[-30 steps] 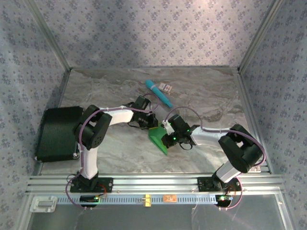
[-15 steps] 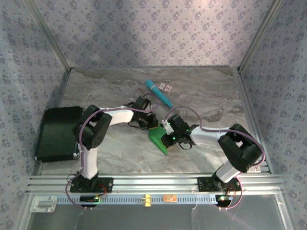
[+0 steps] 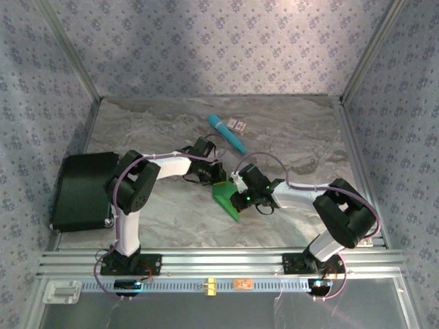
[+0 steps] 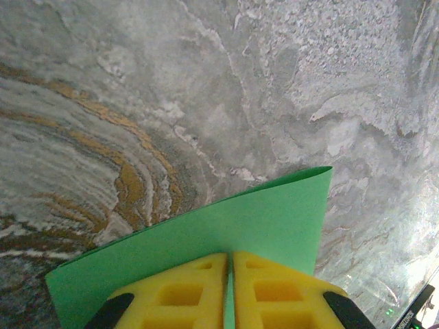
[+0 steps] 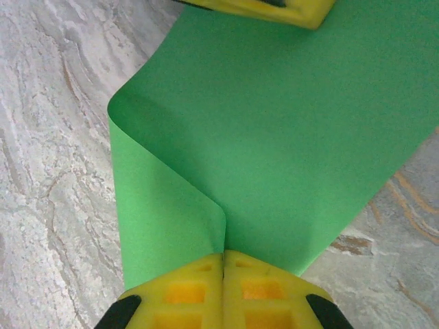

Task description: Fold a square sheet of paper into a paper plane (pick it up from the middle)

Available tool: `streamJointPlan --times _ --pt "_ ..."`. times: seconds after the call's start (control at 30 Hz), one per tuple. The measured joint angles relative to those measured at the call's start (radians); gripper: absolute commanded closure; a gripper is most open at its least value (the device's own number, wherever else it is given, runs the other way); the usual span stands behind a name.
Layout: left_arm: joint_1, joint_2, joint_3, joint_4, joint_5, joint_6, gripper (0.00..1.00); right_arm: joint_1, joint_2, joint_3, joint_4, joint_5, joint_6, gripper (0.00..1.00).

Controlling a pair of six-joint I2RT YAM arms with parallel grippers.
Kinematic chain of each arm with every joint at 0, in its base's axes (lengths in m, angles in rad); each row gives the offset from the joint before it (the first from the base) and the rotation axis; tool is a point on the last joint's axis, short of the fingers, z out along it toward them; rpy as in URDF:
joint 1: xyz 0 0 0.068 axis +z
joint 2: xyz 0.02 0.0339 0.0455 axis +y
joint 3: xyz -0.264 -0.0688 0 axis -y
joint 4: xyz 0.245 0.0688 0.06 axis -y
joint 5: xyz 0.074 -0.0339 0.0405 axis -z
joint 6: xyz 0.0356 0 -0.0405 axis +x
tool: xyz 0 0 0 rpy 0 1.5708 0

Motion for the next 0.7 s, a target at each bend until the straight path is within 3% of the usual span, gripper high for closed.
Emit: streamJointPlan --times 0.7 --pt "0.000 0.000 0.000 0.000 0.000 0.000 0.88 0.013 -0.005 -0.002 -0.023 -0.002 0.008 1.00"
